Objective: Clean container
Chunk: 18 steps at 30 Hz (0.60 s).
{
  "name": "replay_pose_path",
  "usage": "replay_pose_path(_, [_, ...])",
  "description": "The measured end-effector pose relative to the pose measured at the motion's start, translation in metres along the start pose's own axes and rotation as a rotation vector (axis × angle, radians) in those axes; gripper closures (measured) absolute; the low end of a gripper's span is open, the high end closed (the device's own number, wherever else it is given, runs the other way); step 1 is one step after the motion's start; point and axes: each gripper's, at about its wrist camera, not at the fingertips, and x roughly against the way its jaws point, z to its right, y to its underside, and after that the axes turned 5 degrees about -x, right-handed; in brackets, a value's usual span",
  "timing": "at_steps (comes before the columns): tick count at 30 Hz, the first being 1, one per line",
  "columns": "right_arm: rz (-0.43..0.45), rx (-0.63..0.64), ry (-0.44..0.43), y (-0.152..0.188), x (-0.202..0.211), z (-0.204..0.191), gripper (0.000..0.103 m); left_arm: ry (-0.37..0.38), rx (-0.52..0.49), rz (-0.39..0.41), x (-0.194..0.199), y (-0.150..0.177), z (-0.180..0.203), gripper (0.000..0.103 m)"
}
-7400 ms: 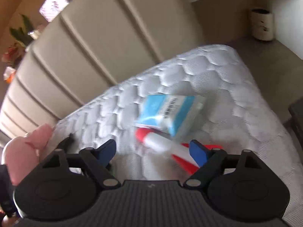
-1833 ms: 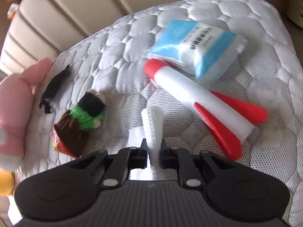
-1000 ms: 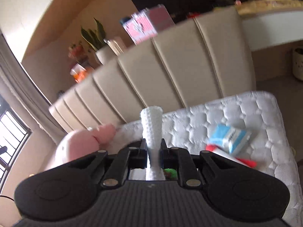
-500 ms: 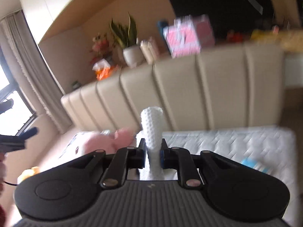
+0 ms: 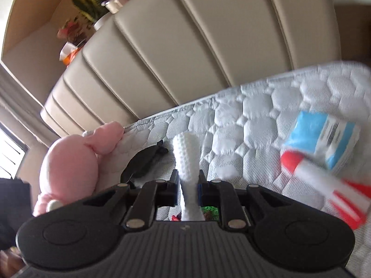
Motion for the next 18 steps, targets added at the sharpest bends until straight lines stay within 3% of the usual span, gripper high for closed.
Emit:
replay_pose_path(2, [-0.046, -0.016, -0.020, 0.000, -0.017, 0.007, 0.088, -0.052, -0.081, -0.012, -0.014, 0.009, 0.003, 0.000])
replay_pose_path(5, [-0.142, 0.010, -0.052, 0.005, -0.049, 0.006, 0.088, -0.072, -0.230, -0.027, -0.030, 0.018, 0.013, 0.000])
replay_pose_path(8, [-0.211, 0.083, 0.025, 0.016, -0.072, 0.009, 0.088, -0.138, -0.320, -0.093, -0.056, 0.019, 0.024, 0.000])
replay_pose_path(11, [-0.234, 0.243, 0.184, 0.031, -0.075, 0.012, 0.087, -0.156, -0.362, -0.119, -0.078, 0.017, 0.030, 0.000])
replay_pose_path(14, [-0.219, 0.244, 0.271, 0.033, -0.070, 0.017, 0.087, -0.149, -0.377, -0.157, -0.096, 0.017, 0.033, 0.000])
replay_pose_path(18, [-0.187, 0.098, 0.174, 0.027, -0.052, 0.022, 0.087, -0.184, -0.267, -0.249, -0.112, 0.014, 0.029, 0.000])
